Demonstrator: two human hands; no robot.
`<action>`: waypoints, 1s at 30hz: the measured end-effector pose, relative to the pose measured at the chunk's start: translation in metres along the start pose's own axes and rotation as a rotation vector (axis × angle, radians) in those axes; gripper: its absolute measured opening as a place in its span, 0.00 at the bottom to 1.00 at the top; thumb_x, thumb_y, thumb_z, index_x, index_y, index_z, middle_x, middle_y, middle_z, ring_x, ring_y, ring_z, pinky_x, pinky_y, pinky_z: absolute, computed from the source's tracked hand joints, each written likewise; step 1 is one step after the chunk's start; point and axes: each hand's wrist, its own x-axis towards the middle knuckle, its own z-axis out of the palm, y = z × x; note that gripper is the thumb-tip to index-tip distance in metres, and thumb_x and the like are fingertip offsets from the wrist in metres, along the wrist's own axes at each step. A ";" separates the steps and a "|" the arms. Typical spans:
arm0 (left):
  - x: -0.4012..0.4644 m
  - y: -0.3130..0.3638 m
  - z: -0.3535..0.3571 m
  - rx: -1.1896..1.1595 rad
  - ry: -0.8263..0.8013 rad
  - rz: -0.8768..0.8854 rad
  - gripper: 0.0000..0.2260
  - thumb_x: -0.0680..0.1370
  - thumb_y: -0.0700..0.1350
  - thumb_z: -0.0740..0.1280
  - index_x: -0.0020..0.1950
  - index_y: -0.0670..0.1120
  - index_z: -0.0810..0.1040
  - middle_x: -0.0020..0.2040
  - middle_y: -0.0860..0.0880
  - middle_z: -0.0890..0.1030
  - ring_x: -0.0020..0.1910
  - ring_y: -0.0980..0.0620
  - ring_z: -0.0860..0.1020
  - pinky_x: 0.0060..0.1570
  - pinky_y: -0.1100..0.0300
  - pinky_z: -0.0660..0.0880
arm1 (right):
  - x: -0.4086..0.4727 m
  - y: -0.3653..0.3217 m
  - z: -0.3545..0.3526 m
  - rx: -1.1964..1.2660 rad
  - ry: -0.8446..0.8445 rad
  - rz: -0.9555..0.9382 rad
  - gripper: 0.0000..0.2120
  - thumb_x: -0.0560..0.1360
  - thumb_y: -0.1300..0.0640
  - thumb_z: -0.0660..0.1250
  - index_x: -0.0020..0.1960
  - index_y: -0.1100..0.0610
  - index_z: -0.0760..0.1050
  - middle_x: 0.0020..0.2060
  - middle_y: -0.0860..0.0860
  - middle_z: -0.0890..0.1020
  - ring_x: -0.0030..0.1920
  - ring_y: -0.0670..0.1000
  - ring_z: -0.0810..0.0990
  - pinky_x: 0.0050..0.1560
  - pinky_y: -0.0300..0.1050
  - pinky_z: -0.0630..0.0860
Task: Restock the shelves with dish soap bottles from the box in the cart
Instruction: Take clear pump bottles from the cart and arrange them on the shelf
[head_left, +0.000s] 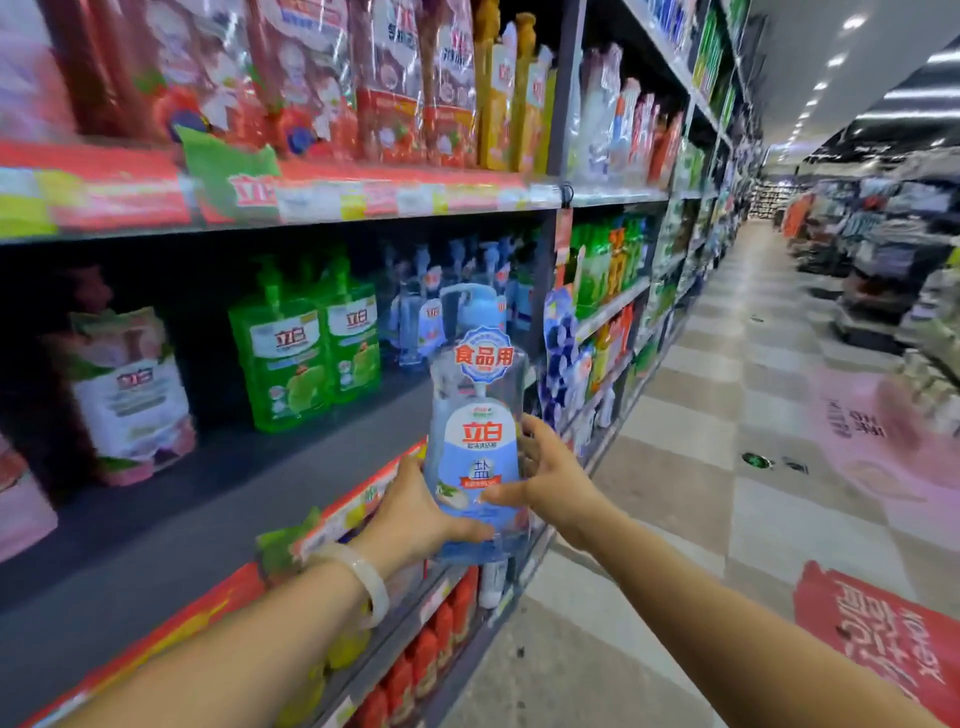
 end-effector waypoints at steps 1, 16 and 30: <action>0.026 -0.007 0.000 0.003 -0.002 -0.009 0.26 0.56 0.35 0.82 0.52 0.41 0.79 0.44 0.53 0.84 0.40 0.59 0.83 0.41 0.62 0.78 | 0.025 0.005 -0.006 0.002 0.003 -0.002 0.37 0.64 0.75 0.74 0.66 0.54 0.64 0.55 0.53 0.78 0.52 0.50 0.80 0.43 0.42 0.82; 0.307 -0.032 -0.004 0.095 0.357 -0.137 0.38 0.52 0.44 0.84 0.53 0.46 0.65 0.51 0.49 0.77 0.53 0.48 0.79 0.47 0.59 0.73 | 0.333 0.025 -0.073 -0.073 -0.199 -0.047 0.37 0.69 0.75 0.69 0.65 0.48 0.55 0.53 0.37 0.68 0.59 0.43 0.69 0.41 0.25 0.75; 0.387 -0.055 0.040 0.046 0.745 -0.340 0.42 0.44 0.50 0.80 0.53 0.44 0.66 0.48 0.48 0.80 0.46 0.50 0.79 0.47 0.55 0.77 | 0.464 0.080 -0.096 -0.234 -0.472 -0.201 0.37 0.66 0.66 0.76 0.70 0.58 0.63 0.66 0.51 0.74 0.66 0.51 0.73 0.65 0.54 0.73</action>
